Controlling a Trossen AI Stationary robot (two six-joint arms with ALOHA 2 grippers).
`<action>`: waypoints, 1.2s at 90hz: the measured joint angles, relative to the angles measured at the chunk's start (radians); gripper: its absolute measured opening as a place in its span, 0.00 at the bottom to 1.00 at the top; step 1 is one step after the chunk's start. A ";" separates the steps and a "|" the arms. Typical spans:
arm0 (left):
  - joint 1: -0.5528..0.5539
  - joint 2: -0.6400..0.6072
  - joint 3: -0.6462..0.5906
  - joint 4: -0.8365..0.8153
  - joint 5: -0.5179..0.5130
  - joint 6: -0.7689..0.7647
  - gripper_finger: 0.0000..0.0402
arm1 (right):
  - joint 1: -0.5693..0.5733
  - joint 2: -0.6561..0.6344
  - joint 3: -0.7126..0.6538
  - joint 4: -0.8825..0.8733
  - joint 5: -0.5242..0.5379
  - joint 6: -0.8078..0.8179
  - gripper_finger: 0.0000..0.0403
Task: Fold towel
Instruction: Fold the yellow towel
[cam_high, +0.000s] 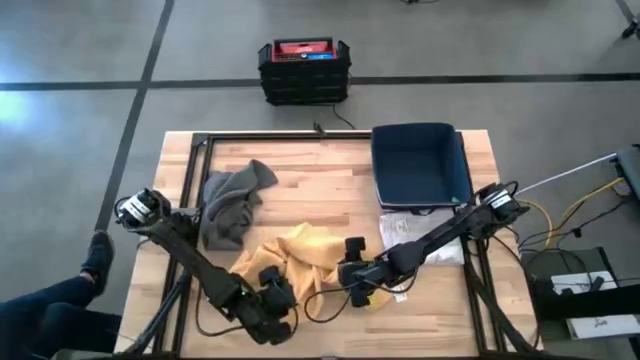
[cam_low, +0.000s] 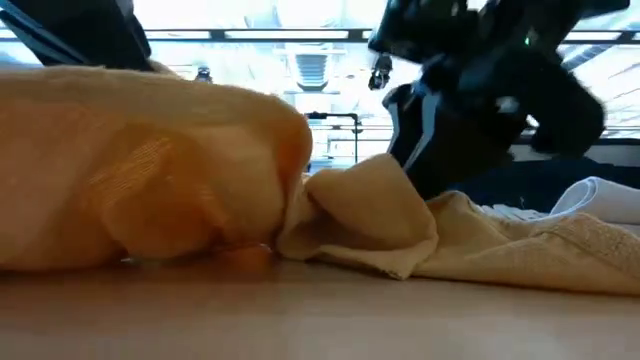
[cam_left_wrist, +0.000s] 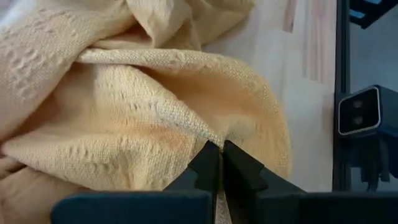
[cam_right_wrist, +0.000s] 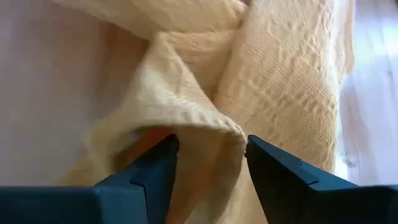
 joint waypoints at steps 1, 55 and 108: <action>0.000 0.000 0.000 0.000 0.000 -0.001 0.00 | 0.000 0.003 0.000 0.002 0.000 -0.004 0.40; -0.083 0.000 -0.001 -0.022 0.099 -0.119 0.00 | 0.016 -0.086 -0.025 -0.426 -0.018 0.048 0.01; -0.066 0.001 -0.029 -0.022 0.087 -0.138 0.00 | 0.015 -0.086 0.045 0.072 -0.049 -0.025 0.42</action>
